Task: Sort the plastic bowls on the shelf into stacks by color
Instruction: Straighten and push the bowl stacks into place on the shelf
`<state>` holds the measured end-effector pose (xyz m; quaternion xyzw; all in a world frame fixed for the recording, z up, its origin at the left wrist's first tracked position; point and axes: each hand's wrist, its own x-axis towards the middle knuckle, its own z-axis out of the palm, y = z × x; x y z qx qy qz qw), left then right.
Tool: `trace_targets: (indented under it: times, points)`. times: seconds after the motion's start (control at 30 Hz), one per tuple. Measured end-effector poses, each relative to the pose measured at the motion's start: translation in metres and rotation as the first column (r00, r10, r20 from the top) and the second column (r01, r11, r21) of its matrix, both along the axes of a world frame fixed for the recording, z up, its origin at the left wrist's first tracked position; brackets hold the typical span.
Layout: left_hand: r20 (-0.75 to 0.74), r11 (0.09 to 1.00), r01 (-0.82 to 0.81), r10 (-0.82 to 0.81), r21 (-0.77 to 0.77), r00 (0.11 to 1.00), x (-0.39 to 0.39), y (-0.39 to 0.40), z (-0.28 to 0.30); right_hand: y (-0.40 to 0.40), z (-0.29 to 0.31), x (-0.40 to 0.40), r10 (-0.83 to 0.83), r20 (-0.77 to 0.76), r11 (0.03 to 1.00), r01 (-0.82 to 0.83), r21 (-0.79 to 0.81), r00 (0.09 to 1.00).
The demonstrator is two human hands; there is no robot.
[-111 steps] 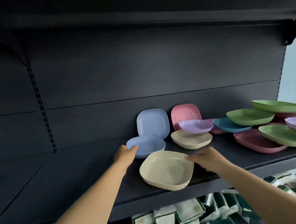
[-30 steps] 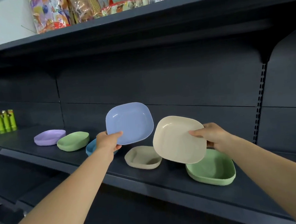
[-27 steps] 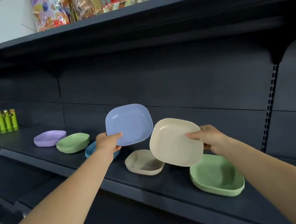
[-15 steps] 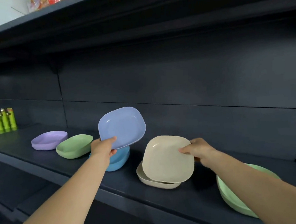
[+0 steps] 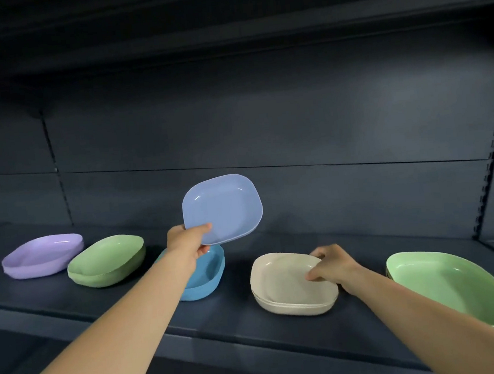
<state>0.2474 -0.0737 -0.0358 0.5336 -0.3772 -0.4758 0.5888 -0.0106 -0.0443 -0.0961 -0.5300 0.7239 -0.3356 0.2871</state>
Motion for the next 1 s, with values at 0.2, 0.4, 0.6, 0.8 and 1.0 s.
trace_targets:
  times: [0.2, 0.4, 0.6, 0.8, 1.0]
  points:
    - [0.037, 0.994, 0.107, -0.107, -0.006, 0.994, -0.02, 0.006, 0.0, 0.016, 0.018, -0.001, 0.021, 0.186, 0.989, 0.007, -0.148, 0.982]
    - [0.109, 0.973, 0.208, -0.197, -0.102, 0.974, -0.067, 0.033, 0.011, 0.053, 0.05, -0.013, 0.37, 0.534, 0.905, -0.165, -0.391, 0.76]
    - [0.158, 0.923, 0.362, -0.342, -0.126, 0.926, -0.141, 0.076, 0.016, 0.088, 0.074, -0.045, 0.239, 0.588, 0.831, 0.151, -0.536, 0.772]
    - [0.182, 0.851, 0.515, -0.493, -0.103, 0.851, -0.234, 0.112, 0.015, 0.139, 0.087, -0.129, 0.047, 0.453, 0.769, 0.257, -0.585, 0.89]
    - [0.166, 0.823, 0.553, -0.532, -0.126, 0.83, -0.352, 0.155, -0.011, 0.18, 0.076, -0.239, -0.065, 0.361, 0.817, 0.258, -0.517, 0.93]
